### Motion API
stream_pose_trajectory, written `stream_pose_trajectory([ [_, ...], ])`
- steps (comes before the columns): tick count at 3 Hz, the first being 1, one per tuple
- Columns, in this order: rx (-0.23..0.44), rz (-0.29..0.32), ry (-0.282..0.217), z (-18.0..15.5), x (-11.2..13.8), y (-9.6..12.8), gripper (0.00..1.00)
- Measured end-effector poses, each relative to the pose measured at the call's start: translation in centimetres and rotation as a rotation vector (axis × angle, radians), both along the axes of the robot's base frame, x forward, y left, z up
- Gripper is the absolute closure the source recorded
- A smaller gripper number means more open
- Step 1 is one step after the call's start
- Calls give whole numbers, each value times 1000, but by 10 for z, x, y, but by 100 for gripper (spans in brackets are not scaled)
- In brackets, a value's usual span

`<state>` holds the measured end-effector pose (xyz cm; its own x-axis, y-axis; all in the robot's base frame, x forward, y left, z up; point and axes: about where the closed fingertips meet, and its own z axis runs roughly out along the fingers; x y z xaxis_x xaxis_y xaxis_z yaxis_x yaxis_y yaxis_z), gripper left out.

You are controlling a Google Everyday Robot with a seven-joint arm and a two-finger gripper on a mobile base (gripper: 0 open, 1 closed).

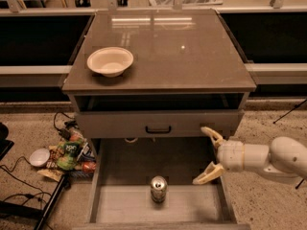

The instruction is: Pick 7up can from middle drawer and place on counter

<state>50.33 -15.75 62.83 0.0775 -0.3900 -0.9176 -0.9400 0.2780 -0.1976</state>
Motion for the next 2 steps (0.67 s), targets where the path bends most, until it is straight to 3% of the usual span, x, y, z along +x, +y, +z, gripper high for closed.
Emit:
stream_pose_trajectory([
  [2,30,88,61,-102,-7,58,0],
])
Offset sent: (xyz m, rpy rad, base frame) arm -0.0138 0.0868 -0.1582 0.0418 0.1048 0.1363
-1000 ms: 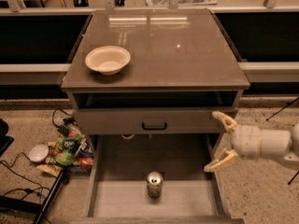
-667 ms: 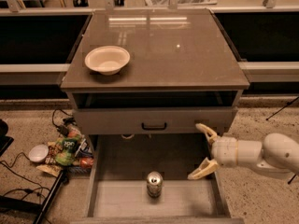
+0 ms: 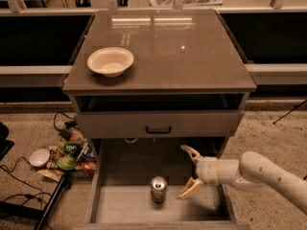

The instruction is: Pick 7up can from middle drawer and place on counter

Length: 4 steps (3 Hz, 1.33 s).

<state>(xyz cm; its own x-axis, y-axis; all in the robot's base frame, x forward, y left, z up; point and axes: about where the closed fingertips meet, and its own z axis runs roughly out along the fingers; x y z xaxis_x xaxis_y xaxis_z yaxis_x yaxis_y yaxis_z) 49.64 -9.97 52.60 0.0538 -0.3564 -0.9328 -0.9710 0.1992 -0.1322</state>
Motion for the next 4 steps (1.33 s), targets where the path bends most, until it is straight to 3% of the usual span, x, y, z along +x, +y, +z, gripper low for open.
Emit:
stream_pose_trajectory([
  [2,-29,99,99,-75,-23,44,0],
  [3,-21,137,131,-89,-29,62,14],
  [4,0,155,160,-92,-30,80,36],
])
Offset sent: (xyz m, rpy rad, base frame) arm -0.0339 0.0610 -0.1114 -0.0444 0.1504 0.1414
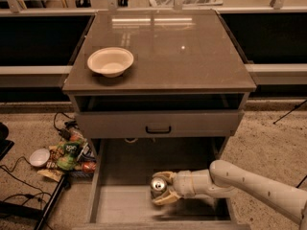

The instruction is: Pick 7up can from middle drawer and place on counter

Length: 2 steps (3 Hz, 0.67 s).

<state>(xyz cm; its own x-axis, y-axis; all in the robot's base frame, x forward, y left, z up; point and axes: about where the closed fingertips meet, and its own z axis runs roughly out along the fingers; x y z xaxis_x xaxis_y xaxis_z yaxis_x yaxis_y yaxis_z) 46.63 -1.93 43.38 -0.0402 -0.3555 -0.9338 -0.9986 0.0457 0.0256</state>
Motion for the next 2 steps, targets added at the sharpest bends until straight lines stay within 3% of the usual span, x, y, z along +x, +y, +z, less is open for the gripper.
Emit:
stream_pose_trajectory([
  [1,-1,-9,62,-1,-1,20,68],
  [2,-19,-55,99,46,5,1,91],
])
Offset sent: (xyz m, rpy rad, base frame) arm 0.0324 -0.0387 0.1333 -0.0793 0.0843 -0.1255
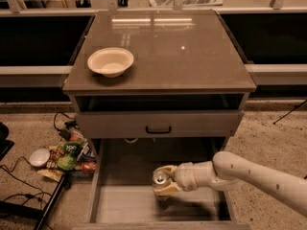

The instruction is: Pick 7up can from middle drawer and place on counter

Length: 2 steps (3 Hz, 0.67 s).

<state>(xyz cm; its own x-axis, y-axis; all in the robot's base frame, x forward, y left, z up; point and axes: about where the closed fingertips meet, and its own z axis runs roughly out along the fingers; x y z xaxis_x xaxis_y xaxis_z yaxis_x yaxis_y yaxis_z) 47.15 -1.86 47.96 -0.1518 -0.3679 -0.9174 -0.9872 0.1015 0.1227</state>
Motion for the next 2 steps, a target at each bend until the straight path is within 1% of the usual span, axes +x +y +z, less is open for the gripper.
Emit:
stream_pose_trajectory([
  [1,22,-112,51,131,9,-70,100],
  [2,24,-167,-10,272,25,-123,100],
])
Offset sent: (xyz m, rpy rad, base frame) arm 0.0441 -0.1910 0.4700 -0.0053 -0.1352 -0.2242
